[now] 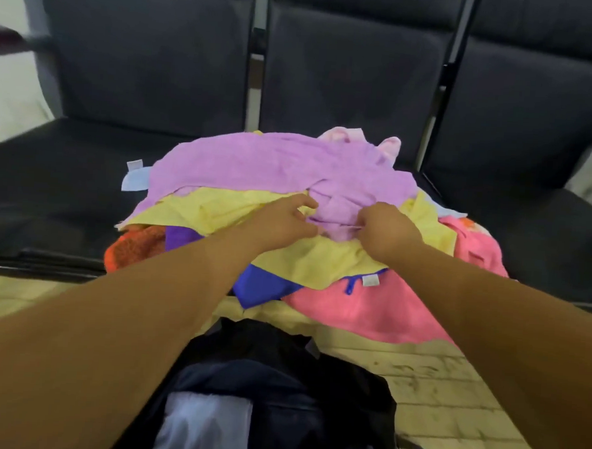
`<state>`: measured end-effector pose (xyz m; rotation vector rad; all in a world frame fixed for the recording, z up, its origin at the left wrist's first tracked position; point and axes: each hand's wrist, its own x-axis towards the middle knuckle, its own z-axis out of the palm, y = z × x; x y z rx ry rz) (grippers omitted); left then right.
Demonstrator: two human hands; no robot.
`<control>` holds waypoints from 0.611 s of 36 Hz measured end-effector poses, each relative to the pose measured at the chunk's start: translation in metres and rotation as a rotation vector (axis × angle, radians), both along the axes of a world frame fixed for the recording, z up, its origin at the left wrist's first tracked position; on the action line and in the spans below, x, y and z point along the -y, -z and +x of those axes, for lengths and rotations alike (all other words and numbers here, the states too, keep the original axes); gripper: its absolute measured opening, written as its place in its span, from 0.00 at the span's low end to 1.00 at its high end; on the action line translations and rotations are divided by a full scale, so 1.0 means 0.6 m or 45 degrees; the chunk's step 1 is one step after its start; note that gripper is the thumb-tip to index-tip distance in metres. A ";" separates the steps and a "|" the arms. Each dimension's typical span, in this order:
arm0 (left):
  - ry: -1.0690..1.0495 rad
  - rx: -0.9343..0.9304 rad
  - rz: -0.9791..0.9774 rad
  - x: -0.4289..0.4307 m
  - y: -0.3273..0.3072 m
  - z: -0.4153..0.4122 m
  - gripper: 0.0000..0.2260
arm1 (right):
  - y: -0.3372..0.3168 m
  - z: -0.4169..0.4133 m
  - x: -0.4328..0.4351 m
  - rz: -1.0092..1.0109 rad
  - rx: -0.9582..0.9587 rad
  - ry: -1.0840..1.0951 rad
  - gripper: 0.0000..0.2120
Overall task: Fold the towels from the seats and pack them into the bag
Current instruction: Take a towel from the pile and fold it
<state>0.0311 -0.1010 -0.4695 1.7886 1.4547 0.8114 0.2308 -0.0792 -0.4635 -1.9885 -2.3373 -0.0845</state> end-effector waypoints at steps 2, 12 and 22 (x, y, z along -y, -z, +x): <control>0.027 0.006 -0.039 -0.008 0.010 0.017 0.24 | 0.008 0.003 -0.002 0.045 -0.128 0.043 0.05; -0.164 0.650 0.050 0.008 -0.064 0.039 0.08 | -0.174 -0.045 0.054 0.329 -1.334 -0.186 0.12; -0.201 0.737 0.419 0.120 -0.305 0.034 0.36 | -0.413 -0.068 0.189 0.279 -1.760 -0.348 0.09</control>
